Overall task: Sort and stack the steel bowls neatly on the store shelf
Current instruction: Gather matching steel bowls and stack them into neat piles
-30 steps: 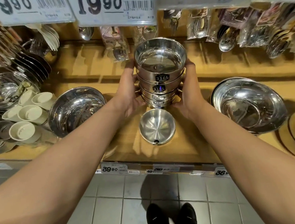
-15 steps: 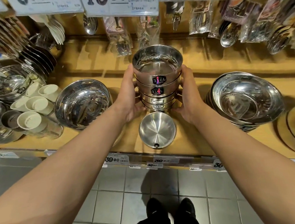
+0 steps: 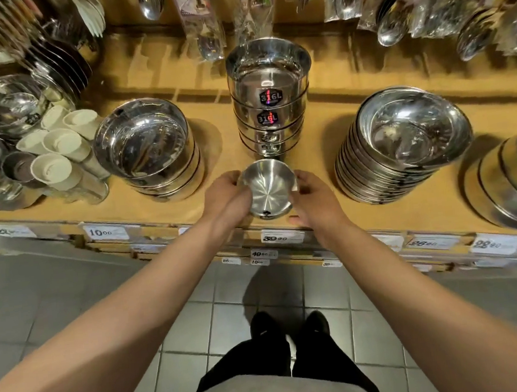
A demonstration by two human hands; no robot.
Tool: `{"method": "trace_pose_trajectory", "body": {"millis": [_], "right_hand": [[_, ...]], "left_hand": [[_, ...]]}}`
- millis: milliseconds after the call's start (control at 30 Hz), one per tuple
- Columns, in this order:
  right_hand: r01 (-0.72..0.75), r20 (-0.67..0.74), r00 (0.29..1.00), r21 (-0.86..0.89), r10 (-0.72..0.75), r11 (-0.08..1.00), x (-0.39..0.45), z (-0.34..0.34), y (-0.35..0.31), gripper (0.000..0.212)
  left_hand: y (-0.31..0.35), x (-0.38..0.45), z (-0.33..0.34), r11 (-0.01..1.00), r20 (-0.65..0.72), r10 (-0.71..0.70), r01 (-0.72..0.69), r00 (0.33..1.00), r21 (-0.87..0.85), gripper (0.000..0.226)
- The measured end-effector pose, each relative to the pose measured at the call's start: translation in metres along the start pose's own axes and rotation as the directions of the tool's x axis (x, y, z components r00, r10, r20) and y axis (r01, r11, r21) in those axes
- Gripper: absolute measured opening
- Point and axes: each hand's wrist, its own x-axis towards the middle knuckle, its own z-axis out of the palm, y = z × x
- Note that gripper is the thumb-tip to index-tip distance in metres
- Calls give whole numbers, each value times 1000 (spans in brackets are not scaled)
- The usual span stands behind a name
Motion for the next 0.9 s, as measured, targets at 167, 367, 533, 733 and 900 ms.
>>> {"method": "trace_pose_trajectory", "body": {"millis": [167,367,533,733,900], "right_hand": [[137,-18,990,-37,-137,990,-34,-12,-9,37],[210,-20,978,115,-210,971,-124,-76,-25,47],[239,-145,967,211,-211,948,-191,-155,-21,43],[276,-292,932,191,-214,942,-237,-286,-13,25],[257,-374,913,220,-161,941,-266,-393,7,22]], "left_hand": [[4,-21,-2,998,8,52,-52,999,-18,28],[45,-102,-10,987,173,119,-98,978,-126,36],[87,-174,41,963,329,263,-227,907,-143,24],[131,-220,173,945,435,324,-267,840,-190,29],[150,-256,280,940,482,340,-302,807,-159,31]]}}
